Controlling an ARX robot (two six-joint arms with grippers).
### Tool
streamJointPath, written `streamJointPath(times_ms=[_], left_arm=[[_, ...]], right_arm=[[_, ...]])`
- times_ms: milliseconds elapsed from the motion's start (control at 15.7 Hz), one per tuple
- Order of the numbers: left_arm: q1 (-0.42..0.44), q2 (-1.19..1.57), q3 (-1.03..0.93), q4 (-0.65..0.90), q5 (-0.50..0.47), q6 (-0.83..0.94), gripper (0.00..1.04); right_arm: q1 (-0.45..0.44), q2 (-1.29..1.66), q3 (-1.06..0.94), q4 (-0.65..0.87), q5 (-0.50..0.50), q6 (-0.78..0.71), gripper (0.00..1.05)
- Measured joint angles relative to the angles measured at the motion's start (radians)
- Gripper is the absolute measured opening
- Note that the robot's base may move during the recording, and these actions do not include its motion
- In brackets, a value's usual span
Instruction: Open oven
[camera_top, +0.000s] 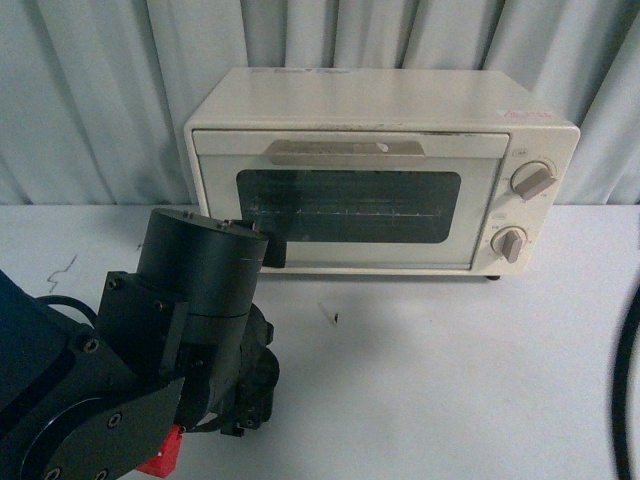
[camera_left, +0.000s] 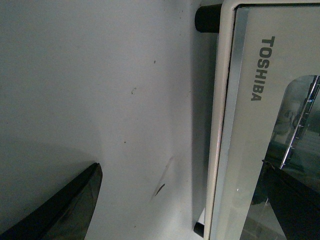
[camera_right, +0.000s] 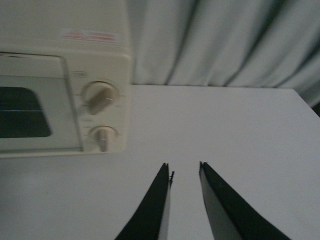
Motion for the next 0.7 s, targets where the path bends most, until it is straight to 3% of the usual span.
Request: streamJointPath(times_ms=[64,191,701], left_arm=[[0.0,0.0,0.0,0.0,0.0,0.0,0.98],[0.0,0.0,0.0,0.0,0.0,0.0,0.98],[0.0,0.0,0.0,0.0,0.0,0.0,0.98]], right_arm=[[0.047,0.072,0.061,0.006,-0.009,-0.021,0.1],[0.084,0.147,0.131,0.009,-0.02,-0.049,0.02],[0.114,0.317,0.344,-0.003,-0.045,-0.085,0.02]])
